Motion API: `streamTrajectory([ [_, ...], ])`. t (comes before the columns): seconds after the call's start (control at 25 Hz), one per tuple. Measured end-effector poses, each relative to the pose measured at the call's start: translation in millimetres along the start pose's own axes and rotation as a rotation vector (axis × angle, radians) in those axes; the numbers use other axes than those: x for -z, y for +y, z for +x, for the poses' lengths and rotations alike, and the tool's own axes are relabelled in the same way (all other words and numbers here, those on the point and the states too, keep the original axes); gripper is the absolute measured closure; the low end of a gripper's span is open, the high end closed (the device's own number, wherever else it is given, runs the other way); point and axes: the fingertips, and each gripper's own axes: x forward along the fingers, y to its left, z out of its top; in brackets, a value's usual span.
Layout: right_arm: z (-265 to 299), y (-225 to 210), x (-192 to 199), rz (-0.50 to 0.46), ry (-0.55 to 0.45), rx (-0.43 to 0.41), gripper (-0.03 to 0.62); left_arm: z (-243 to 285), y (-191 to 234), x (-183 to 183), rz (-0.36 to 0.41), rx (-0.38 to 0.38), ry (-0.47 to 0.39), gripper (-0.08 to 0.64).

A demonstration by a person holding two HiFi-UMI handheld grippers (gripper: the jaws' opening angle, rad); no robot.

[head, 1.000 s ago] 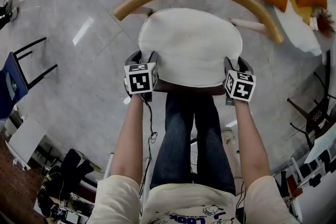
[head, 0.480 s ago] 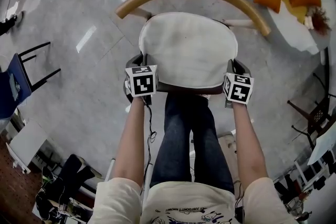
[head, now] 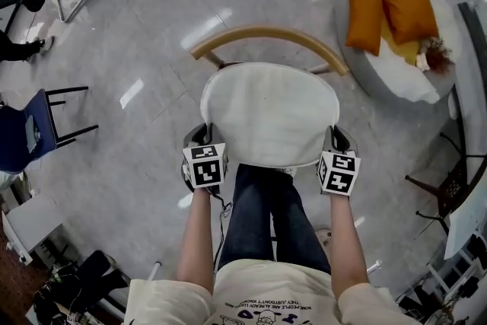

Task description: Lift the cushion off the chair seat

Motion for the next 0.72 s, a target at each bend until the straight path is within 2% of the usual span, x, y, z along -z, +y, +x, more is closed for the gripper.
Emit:
streamTrajectory([
  [0.28, -98.1, -18.3, -68.4, -0.043, -0.151, 0.017, 0.545, -99.4, -19.0, -59.6, 0.004, -0.028, -0.136, 0.503],
  [0.72, -217.9, -69.9, -151.9, 0.032, -0.358, 0.088, 0.545, -223.1, -67.2, -153.4, 0.020, -0.033, -0.366, 0.505],
])
